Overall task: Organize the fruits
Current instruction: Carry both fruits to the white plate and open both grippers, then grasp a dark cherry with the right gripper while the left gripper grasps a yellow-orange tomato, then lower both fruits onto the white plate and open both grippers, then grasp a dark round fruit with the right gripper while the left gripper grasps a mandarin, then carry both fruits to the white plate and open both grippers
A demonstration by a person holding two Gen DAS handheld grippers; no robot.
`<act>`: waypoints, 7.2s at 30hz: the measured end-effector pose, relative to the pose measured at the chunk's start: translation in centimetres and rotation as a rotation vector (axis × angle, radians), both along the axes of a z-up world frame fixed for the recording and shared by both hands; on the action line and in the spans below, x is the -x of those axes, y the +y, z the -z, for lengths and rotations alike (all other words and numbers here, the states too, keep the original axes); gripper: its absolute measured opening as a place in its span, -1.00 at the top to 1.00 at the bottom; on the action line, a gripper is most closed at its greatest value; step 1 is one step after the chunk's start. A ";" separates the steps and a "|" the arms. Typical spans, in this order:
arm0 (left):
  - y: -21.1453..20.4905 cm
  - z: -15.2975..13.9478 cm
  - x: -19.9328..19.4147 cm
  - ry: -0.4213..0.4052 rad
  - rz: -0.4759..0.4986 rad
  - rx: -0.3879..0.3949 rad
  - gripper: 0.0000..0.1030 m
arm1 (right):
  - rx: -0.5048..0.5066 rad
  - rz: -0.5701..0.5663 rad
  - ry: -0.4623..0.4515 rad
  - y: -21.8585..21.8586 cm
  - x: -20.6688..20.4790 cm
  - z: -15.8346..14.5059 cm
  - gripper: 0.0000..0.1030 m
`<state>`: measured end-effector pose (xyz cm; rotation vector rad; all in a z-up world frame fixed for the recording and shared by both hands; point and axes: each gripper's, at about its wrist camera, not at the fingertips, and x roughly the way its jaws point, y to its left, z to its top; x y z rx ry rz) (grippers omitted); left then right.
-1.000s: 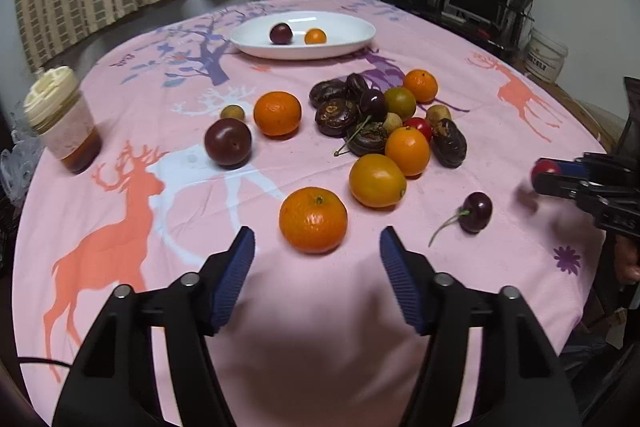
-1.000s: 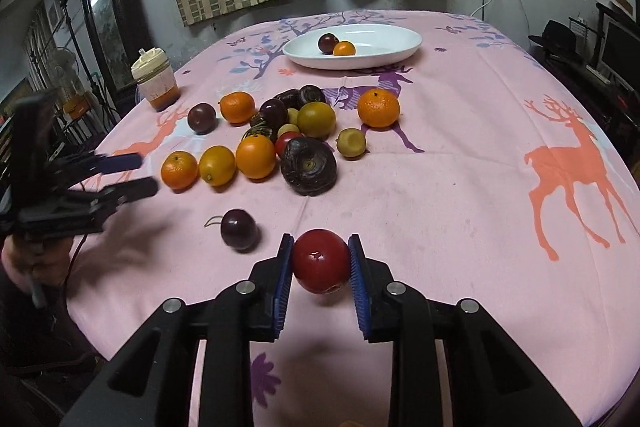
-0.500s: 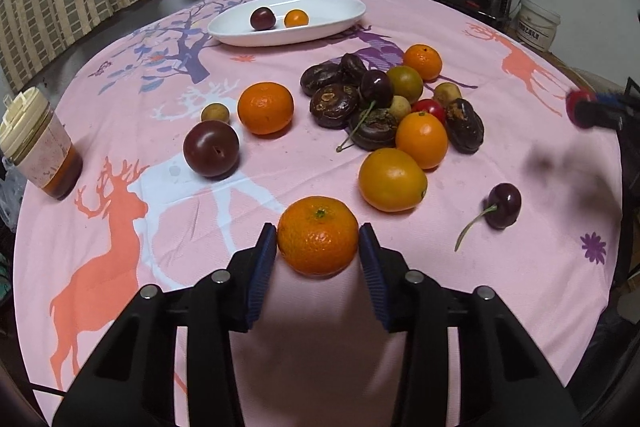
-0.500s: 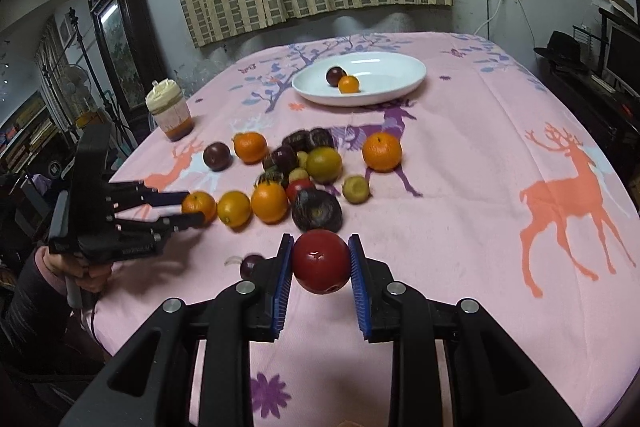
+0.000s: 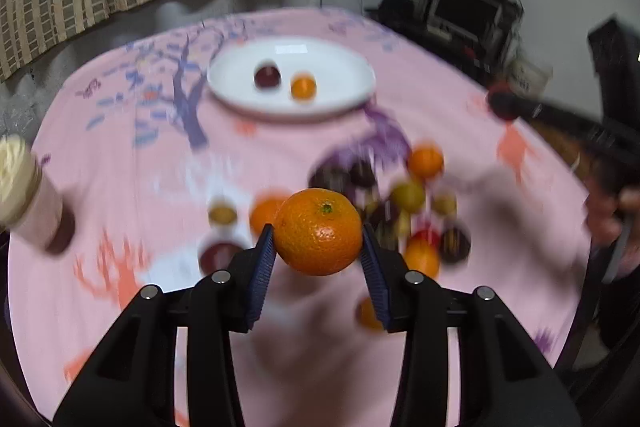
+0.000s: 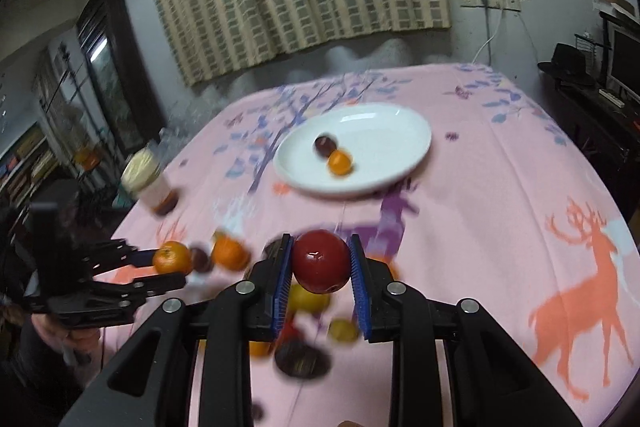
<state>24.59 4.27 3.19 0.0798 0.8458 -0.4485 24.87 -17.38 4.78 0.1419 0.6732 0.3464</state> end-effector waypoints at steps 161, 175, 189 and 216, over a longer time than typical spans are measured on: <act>-0.4 5.2 7.9 -0.061 -0.125 0.020 -0.89 | 0.044 -0.110 0.168 3.2 5.2 9.1 0.15; -8.0 7.0 5.4 0.083 -0.002 0.004 -0.01 | -0.167 -0.070 0.168 -0.5 5.2 9.2 0.15; -5.5 3.3 3.7 0.063 -0.027 0.058 0.29 | -0.137 -0.084 0.068 -0.4 4.6 6.6 0.15; -3.9 -2.5 -14.2 -0.098 -0.178 -0.037 -0.83 | 0.083 -0.027 -0.014 2.0 -14.1 3.2 -0.33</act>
